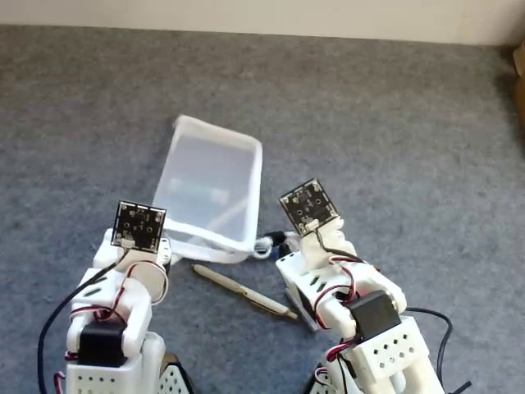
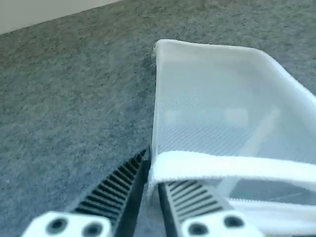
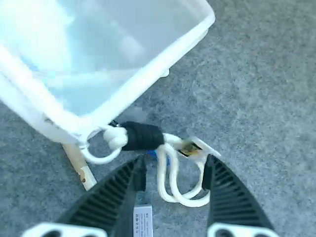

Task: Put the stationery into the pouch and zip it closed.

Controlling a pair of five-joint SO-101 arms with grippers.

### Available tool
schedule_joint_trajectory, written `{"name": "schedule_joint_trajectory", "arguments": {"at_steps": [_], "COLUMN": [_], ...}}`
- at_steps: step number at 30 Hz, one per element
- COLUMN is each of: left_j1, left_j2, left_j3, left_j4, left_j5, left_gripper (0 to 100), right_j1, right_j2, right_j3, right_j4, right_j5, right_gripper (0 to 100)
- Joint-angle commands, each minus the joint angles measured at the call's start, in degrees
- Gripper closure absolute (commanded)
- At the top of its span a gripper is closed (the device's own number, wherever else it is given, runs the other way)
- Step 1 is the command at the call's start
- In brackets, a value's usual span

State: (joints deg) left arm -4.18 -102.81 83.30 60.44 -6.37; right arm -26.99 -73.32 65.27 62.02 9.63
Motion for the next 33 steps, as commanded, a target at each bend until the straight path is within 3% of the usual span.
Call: {"name": "schedule_joint_trajectory", "arguments": {"at_steps": [1, 15, 28, 33], "left_j1": [0.75, 0.75, 0.75, -1.01], "left_j2": [0.04, 1.45, 32.84, 40.66], "left_j3": [-7.78, -22.11, -50.07, -53.67], "left_j4": [0.88, 7.56, 16.62, 17.23], "left_j5": [-0.09, 5.27, 12.04, 15.12], "left_gripper": [99, 99, 99, 99], "right_j1": [-0.13, 0.22, 0.22, 2.33], "right_j2": [-1.45, -1.36, -1.01, -0.92], "right_j3": [-3.82, -4.26, -4.18, -4.26], "right_j4": [0.22, 0.22, 0.22, 0.22], "right_j5": [0.44, -2.81, -3.08, -3.08], "right_gripper": [82.4, 82.4, 82.4, 82.4]}}
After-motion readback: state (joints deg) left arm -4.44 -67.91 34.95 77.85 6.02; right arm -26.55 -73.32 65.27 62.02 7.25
